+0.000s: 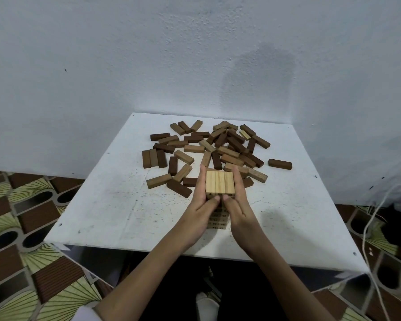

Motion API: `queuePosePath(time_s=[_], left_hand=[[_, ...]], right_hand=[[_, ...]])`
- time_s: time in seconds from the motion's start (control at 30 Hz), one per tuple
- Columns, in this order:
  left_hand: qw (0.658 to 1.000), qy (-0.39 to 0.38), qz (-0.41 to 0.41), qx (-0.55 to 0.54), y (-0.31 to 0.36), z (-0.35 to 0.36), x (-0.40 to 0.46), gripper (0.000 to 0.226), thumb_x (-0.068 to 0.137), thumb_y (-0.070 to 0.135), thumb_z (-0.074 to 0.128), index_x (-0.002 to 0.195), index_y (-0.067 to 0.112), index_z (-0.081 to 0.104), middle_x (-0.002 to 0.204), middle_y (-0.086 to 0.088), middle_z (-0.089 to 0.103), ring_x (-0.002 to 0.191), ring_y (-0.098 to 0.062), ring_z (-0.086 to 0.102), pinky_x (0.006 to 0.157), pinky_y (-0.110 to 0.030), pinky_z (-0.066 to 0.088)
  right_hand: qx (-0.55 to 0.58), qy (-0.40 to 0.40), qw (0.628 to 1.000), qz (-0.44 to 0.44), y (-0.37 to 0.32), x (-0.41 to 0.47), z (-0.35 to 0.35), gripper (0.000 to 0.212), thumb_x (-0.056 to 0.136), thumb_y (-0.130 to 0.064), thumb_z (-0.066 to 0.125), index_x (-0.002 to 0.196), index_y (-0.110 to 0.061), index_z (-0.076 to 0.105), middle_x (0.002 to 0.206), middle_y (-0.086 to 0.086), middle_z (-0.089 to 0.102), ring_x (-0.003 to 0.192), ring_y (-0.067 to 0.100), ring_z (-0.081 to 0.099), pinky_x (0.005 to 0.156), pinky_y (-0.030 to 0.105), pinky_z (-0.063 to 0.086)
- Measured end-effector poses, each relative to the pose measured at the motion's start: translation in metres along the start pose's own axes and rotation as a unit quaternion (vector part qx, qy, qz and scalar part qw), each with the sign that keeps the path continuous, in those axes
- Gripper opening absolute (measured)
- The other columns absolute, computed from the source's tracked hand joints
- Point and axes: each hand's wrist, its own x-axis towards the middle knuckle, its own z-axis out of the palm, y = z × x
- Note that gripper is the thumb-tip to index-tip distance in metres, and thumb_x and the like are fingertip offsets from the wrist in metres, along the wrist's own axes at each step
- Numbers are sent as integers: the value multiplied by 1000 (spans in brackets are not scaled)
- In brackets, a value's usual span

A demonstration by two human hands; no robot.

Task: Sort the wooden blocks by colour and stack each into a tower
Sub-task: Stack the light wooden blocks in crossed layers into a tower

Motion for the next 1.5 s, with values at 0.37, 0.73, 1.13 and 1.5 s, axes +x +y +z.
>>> queuePosePath(time_s=[0.37,0.73,1.13,1.5], left_hand=[[994,80,41,67,1,-31,1,92,77,-23,32,146,36,18,153,9,24,138,-17,29,103,-33,39],[973,145,54,171,19,-75,89,47,88,-12,40,127,12,52,124,1,54,114,-8,49,93,-23,42],[912,-15,90,400,-4,-74,253,39,86,-8,42,119,6,57,118,-11,55,108,-19,51,87,-19,36],[792,-96,85,597,-14,-72,349,46,98,20,41,144,24,35,145,-1,35,129,-23,33,101,-40,37]], right_hand=[[-45,74,996,-27,-13,6,-24,52,96,-32,30,147,-28,19,153,-14,21,134,-4,24,106,19,22],[-132,180,974,48,-17,115,-87,24,90,1,47,107,-12,61,115,1,59,94,14,58,60,10,45],[-329,93,932,122,21,251,-108,35,97,-5,35,129,-6,49,118,3,53,112,21,49,70,-2,32],[-490,145,858,51,56,295,-126,44,87,7,41,124,-13,55,115,11,52,110,28,43,74,30,37]])
